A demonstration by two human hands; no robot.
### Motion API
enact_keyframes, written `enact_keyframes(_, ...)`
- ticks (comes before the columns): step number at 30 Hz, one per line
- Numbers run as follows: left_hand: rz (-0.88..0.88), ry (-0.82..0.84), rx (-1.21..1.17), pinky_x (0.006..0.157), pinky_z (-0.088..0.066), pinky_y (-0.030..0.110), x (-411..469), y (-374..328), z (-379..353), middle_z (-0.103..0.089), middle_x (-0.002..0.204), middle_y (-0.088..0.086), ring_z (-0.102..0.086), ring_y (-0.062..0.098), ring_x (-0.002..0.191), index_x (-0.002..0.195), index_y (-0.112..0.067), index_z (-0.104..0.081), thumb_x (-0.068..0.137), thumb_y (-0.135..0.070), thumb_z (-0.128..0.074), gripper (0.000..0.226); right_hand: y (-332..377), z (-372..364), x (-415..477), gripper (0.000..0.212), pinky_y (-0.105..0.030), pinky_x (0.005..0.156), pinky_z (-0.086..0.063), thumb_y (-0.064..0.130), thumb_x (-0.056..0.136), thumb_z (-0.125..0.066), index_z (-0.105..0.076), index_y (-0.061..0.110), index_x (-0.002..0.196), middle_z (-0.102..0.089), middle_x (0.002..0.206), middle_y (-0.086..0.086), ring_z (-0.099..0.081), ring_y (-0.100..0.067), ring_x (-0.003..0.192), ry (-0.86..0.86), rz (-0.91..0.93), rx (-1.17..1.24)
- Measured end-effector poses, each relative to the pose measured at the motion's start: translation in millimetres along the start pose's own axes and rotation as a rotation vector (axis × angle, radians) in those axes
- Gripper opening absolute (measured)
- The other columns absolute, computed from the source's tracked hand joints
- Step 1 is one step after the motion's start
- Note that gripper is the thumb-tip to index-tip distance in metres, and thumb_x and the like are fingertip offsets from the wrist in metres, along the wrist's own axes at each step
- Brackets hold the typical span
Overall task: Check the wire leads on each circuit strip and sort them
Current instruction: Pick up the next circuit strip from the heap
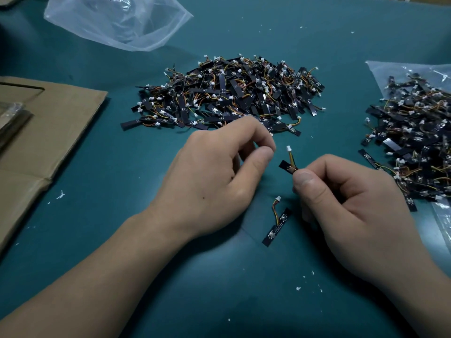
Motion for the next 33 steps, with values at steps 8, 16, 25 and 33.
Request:
enact_keyframes(8, -0.109, 0.156, 0.031, 0.06, -0.047, 0.033, -2.0, -7.5, -4.7, -0.06, 0.07, -0.014, -0.056, 0.008, 0.064, 0.087, -0.023, -0.068, 0.099, -0.036, -0.061, 0.019, -1.6, -1.5, 0.3, 0.031, -0.018, 0.05, -0.037, 0.042, 0.101, -0.048, -0.059, 0.026, 0.077, -0.064, 0.063, 0.009, -0.055, -0.011, 0.052, 0.089, 0.029, 0.029)
enact_keyframes(16, -0.104, 0.149, -0.039, 0.054, -0.042, 0.034, -2.3, -11.5, -0.8, -0.054, 0.063, -0.004, -0.052, 0.019, 0.057, 0.08, -0.022, -0.062, 0.098, -0.029, -0.058, 0.02, -0.9, -2.4, 0.5, 0.022, -0.025, 0.051, -0.042, 0.041, 0.099, -0.051, -0.062, 0.027, 0.085, -0.064, 0.064, 0.005, -0.057, -0.015, 0.054, 0.107, 0.047, 0.055)
enact_keyframes(25, -0.09, 0.169, 0.018, 0.058, -0.045, 0.033, -2.8, -9.5, -3.5, -0.055, 0.067, -0.014, -0.055, 0.011, 0.062, 0.085, -0.024, -0.065, 0.097, -0.031, -0.06, 0.014, -0.3, -2.6, 0.1, 0.025, -0.031, 0.051, -0.041, 0.042, 0.095, -0.054, -0.066, 0.027, 0.079, -0.057, 0.06, 0.002, -0.051, -0.015, 0.052, 0.134, 0.074, 0.014)
enact_keyframes(33, -0.154, 0.103, 0.007, 0.066, -0.044, 0.026, 0.4, -11.7, -1.9, -0.063, 0.079, -0.011, -0.056, 0.014, 0.069, 0.088, -0.015, -0.072, 0.096, -0.018, -0.067, 0.01, -0.2, -3.5, 0.6, 0.023, -0.033, 0.052, -0.043, 0.047, 0.095, -0.054, -0.065, 0.032, 0.081, -0.059, 0.061, 0.006, -0.054, -0.015, 0.054, 0.133, 0.049, -0.053)
Point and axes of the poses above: each hand's wrist, its own x-axis towards the middle knuckle, its own z-axis out of the back of the hand, y = z × x, the point moved 4 cm from there along x, towards the middle knuckle
